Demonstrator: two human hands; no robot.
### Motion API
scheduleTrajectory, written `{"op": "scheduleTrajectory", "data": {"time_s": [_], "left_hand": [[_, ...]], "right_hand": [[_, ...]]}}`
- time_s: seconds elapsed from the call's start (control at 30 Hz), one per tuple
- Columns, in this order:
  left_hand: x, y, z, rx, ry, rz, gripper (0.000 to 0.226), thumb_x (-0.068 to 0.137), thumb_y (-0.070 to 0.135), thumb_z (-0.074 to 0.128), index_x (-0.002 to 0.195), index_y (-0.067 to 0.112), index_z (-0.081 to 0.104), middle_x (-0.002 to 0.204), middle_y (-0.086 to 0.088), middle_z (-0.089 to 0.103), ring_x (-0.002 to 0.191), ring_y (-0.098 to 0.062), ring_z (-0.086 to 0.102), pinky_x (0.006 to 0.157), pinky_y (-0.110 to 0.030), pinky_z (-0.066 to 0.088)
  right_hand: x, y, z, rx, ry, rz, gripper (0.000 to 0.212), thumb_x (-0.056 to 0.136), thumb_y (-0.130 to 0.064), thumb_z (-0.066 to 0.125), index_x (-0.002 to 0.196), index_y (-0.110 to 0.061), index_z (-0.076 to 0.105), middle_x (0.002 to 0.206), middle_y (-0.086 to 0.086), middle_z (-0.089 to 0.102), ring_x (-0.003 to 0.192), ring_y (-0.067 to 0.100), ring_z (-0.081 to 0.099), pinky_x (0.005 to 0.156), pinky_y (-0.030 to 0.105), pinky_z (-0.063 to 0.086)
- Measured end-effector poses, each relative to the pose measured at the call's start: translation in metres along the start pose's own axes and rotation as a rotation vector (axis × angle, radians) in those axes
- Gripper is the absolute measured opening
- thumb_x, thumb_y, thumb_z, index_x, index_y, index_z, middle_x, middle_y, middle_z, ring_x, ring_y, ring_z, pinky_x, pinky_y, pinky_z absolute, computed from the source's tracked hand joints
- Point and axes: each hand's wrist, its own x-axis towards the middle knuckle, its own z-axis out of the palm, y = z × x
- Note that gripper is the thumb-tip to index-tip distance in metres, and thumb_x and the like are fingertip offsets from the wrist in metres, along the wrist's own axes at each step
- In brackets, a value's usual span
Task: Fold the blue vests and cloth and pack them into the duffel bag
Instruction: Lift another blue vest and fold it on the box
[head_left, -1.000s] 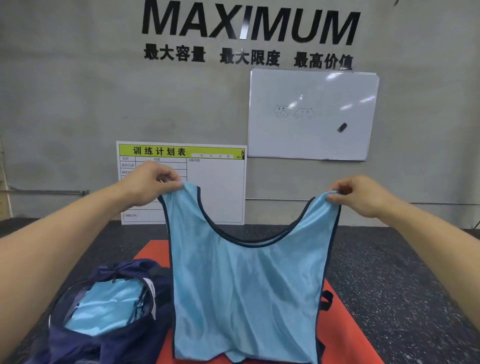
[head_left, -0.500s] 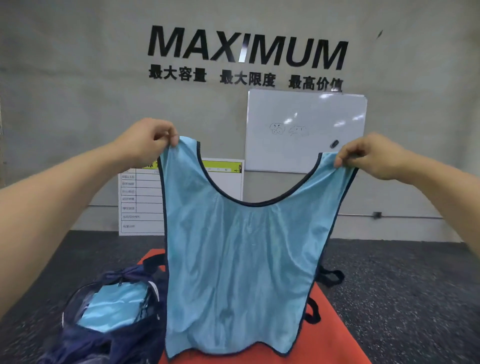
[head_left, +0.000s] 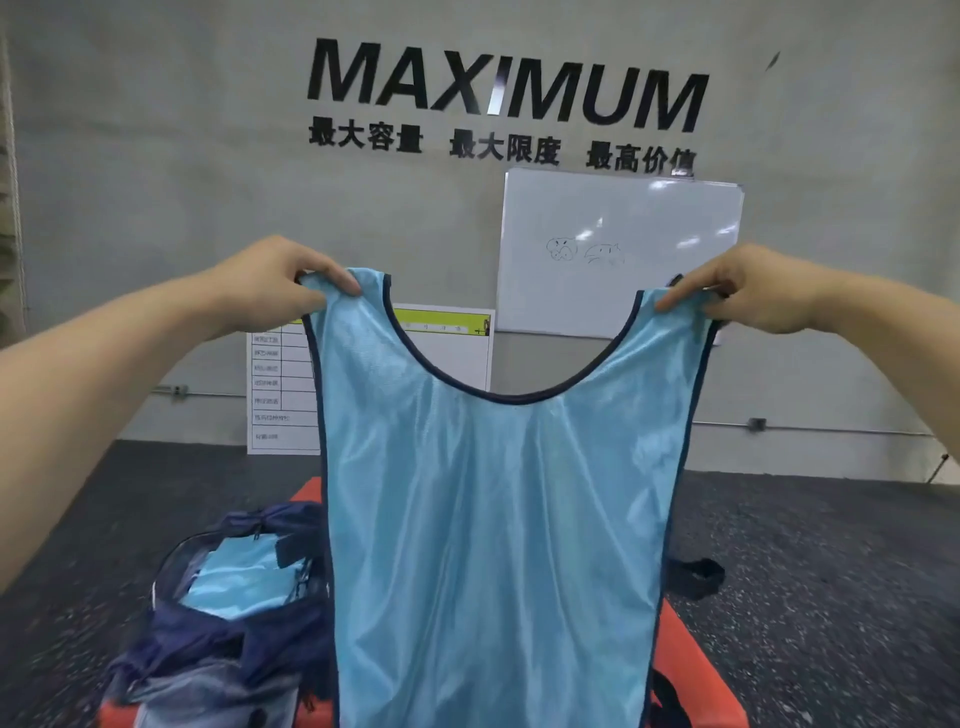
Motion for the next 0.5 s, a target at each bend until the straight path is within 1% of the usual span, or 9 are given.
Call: {"op": "scheduleTrajectory", "data": {"time_s": [0.07,0.1,0.17,0.23,0.3,0.37,0.4,0.47,0.5], "left_hand": [[0.002,-0.007,0.008,0.008,-0.021,-0.014,0.052,0.087,0.001,0.054,0.094,0.047,0.077,0.100,-0.011,0.073,0.093,-0.044,0.063,0.077,-0.043,0.052],[0.003,-0.010,0.014,0.010,-0.040,-0.021,0.053,0.087,0.001,0.054,0.094,0.048,0.077,0.101,-0.011,0.073,0.095,-0.044,0.063,0.081,-0.048,0.055],[0.009,-0.018,0.026,0.011,-0.074,-0.033,0.054,0.087,0.001,0.055,0.095,0.049,0.076,0.104,-0.010,0.074,0.097,-0.043,0.064,0.085,-0.050,0.055],[0.016,-0.028,0.044,0.016,-0.101,-0.036,0.056,0.086,0.000,0.055,0.094,0.050,0.076,0.103,-0.007,0.074,0.094,-0.044,0.064,0.078,-0.046,0.055],[0.022,-0.037,0.064,0.026,-0.130,-0.037,0.056,0.086,-0.002,0.054,0.095,0.048,0.076,0.104,0.002,0.073,0.092,-0.042,0.064,0.076,-0.044,0.055],[0.028,-0.049,0.087,0.005,-0.166,-0.044,0.053,0.088,-0.004,0.054,0.097,0.043,0.077,0.110,0.010,0.070,0.093,-0.031,0.065,0.083,-0.044,0.055],[0.031,-0.055,0.099,-0.008,-0.189,-0.052,0.051,0.088,-0.004,0.055,0.099,0.041,0.077,0.113,0.011,0.069,0.095,-0.023,0.065,0.085,-0.041,0.056],[0.036,-0.068,0.124,0.006,-0.241,-0.069,0.049,0.090,-0.004,0.055,0.104,0.038,0.077,0.117,0.011,0.067,0.099,-0.012,0.062,0.090,-0.035,0.052],[0.039,-0.075,0.137,0.018,-0.263,-0.076,0.048,0.090,-0.004,0.055,0.107,0.036,0.076,0.119,0.011,0.066,0.101,-0.011,0.061,0.091,-0.033,0.050]], "right_hand": [[0.004,0.005,0.011,-0.046,-0.019,-0.003,0.052,0.096,0.005,0.056,0.107,-0.040,0.078,0.122,-0.005,0.069,0.104,0.017,0.065,0.095,0.037,0.056],[0.006,0.008,0.018,-0.057,-0.034,-0.006,0.052,0.095,0.005,0.055,0.108,-0.040,0.078,0.123,-0.006,0.068,0.106,0.018,0.063,0.097,0.039,0.055],[0.011,0.015,0.034,-0.054,-0.069,0.002,0.054,0.095,0.006,0.054,0.106,-0.042,0.077,0.121,-0.008,0.066,0.106,0.017,0.062,0.092,0.034,0.053],[0.018,0.022,0.053,-0.073,-0.106,-0.002,0.057,0.094,0.007,0.053,0.103,-0.045,0.075,0.118,-0.008,0.066,0.099,0.012,0.060,0.085,0.025,0.048],[0.026,0.031,0.074,-0.106,-0.121,-0.004,0.060,0.092,0.010,0.052,0.103,-0.046,0.073,0.116,-0.005,0.068,0.091,0.009,0.059,0.075,0.018,0.043],[0.034,0.041,0.096,-0.105,-0.130,0.015,0.059,0.091,0.011,0.052,0.104,-0.043,0.073,0.109,-0.006,0.069,0.083,0.008,0.057,0.066,0.014,0.042],[0.038,0.046,0.109,-0.103,-0.134,0.033,0.058,0.091,0.011,0.051,0.105,-0.040,0.074,0.107,-0.007,0.068,0.079,0.006,0.055,0.062,0.013,0.043],[0.049,0.059,0.137,-0.107,-0.153,0.059,0.057,0.090,0.011,0.051,0.110,-0.036,0.076,0.106,-0.009,0.065,0.078,0.002,0.052,0.063,0.013,0.040],[0.055,0.066,0.152,-0.110,-0.171,0.073,0.057,0.090,0.012,0.051,0.111,-0.034,0.076,0.108,-0.008,0.064,0.079,0.003,0.052,0.065,0.012,0.039]]}}
